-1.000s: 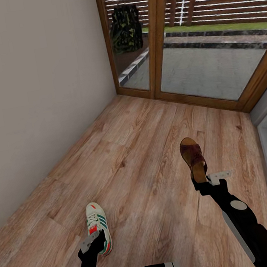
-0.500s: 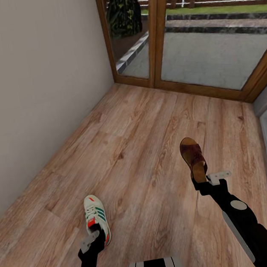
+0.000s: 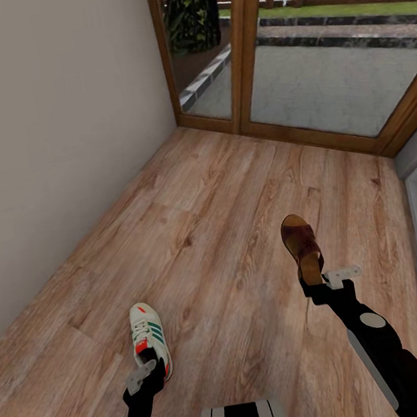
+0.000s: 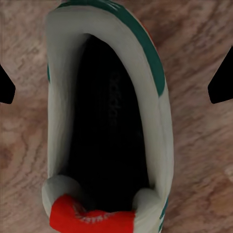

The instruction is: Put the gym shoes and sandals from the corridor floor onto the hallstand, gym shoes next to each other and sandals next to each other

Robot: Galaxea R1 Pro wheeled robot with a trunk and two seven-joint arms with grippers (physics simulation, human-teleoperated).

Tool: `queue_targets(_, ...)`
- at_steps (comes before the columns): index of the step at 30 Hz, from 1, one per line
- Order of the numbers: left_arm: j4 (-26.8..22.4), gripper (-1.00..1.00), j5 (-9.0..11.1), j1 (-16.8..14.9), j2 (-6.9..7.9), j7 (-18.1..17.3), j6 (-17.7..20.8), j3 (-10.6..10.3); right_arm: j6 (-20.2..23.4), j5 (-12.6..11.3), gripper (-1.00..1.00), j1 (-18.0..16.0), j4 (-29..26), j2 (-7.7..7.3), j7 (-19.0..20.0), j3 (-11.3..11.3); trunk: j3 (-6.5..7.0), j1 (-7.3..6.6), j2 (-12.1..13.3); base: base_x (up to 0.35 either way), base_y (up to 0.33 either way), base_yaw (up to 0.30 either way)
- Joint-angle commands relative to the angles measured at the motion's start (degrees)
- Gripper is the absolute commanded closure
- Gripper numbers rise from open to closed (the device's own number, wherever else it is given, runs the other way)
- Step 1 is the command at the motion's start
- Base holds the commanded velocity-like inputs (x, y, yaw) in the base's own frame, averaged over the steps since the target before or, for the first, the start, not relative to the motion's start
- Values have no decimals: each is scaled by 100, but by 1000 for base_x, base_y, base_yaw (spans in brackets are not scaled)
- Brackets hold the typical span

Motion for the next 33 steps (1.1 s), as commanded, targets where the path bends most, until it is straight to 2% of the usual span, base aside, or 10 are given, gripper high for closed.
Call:
queue_targets(1,1,-100,55,-4,-2,-59,-4,26,33,-14,100,0,-9,-2,-30,7,-10,-1,-1,0,0,-104)
queue_targets(6,2,-100,54,-6,-2,-59,-4,25,35,-14,100,-1,-13,-2,-30,7,-29,-1,-1,0,0,-68)
queue_targets(13,1,-100,53,-7,-1,-59,-4,32,36,-15,100,-2,-16,-2,-30,7,-188,17,-11,0,0,-10)
queue_targets(24,1,-100,54,-7,-1,-59,-4,26,36,-15,100,-2,-16,-1,-30,7,-216,17,-11,0,0,0)
queue_targets(27,1,-100,54,-7,-7,-58,-4,25,36,-15,100,-2,-16,-2,-30,7,-283,25,-15,0,0,0)
queue_targets(33,1,-100,53,-7,-10,-59,-12,28,36,-15,100,-2,-16,-2,-30,7,-283,25,-15,0,0,0)
